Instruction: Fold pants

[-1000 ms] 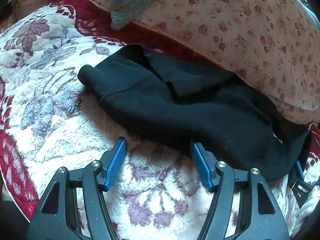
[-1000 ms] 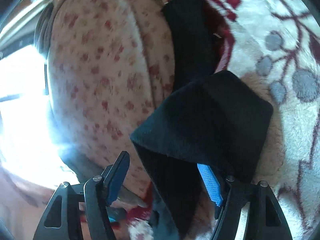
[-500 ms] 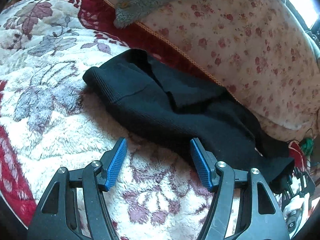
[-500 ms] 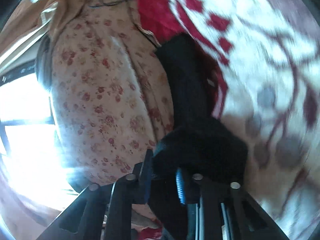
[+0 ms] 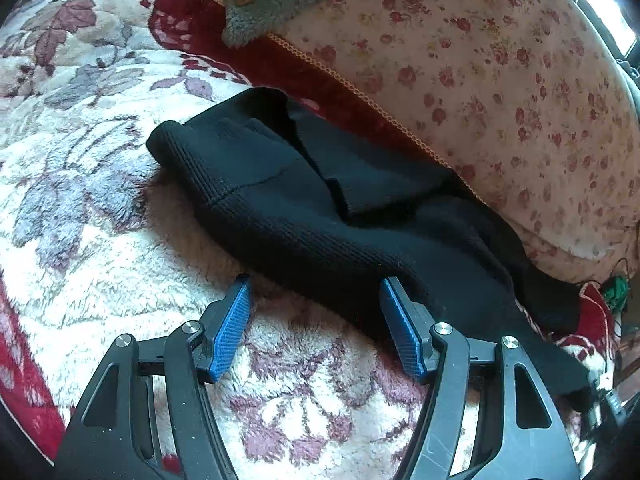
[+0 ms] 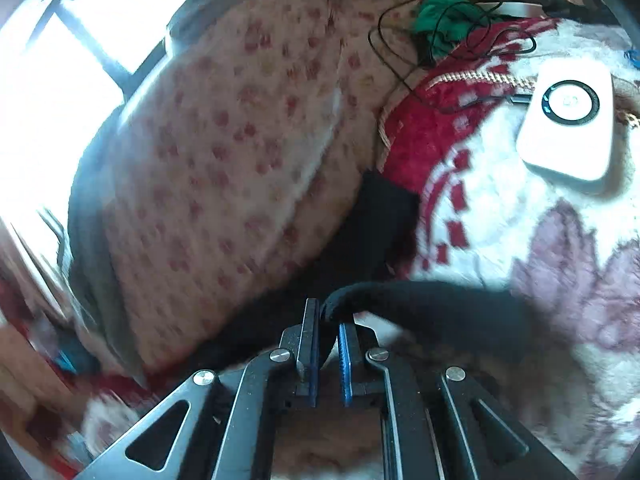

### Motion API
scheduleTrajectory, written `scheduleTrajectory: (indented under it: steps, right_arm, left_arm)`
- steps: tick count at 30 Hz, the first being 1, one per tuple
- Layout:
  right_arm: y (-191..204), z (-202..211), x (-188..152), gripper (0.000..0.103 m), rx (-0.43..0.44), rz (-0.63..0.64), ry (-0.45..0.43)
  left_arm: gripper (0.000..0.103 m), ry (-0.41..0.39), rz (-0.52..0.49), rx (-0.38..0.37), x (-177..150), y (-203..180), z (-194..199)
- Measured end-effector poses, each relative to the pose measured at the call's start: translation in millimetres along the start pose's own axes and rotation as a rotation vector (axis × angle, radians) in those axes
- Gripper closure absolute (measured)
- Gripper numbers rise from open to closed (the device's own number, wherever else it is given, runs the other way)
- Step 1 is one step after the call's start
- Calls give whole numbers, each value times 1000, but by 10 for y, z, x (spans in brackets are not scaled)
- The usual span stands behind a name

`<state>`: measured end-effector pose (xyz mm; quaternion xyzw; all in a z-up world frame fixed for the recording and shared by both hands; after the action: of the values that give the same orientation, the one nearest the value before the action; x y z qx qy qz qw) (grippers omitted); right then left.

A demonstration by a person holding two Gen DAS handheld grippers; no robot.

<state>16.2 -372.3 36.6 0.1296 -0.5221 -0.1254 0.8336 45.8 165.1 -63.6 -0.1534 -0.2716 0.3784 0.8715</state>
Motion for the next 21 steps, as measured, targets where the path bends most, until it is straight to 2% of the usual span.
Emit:
scheduleTrajectory:
  steps: [4,6,9,15,19,21]
  right_arm:
    - [-268,-107,-234,95,-19,-70,60]
    - [-370,-165,-296,95,-20,-95,77]
    - [-469,-217,-353,95,-5,-134,93]
    - [-517,-264,-384,94,46,-192,96]
    - [-522,-317,-423,89,27,-186,132]
    - [-541,-350,-444,88,22,-205,145]
  left_arm:
    - [38,8,27,-60,9,79,117]
    - [38,9,55,-38,69,181,84]
    - [38,28,110,-70,107,215,46]
    - [38,30,81,-68,50,5,-49]
    - [38,43,70,-72,24,-79,-129]
    - [49,46,72,-76,28,-81,-150]
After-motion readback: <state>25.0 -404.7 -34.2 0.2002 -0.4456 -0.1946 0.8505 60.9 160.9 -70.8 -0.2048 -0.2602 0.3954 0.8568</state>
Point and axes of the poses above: each gripper's, at about its wrist camera, not at the fingertips, and z roughly against the way its jaws point, y to its left, x to its top, the point moved 8 cm from there along -z, roughly the way its jaws point, and after that the axes turned 15 degrees about z, right-handed, at the moved point
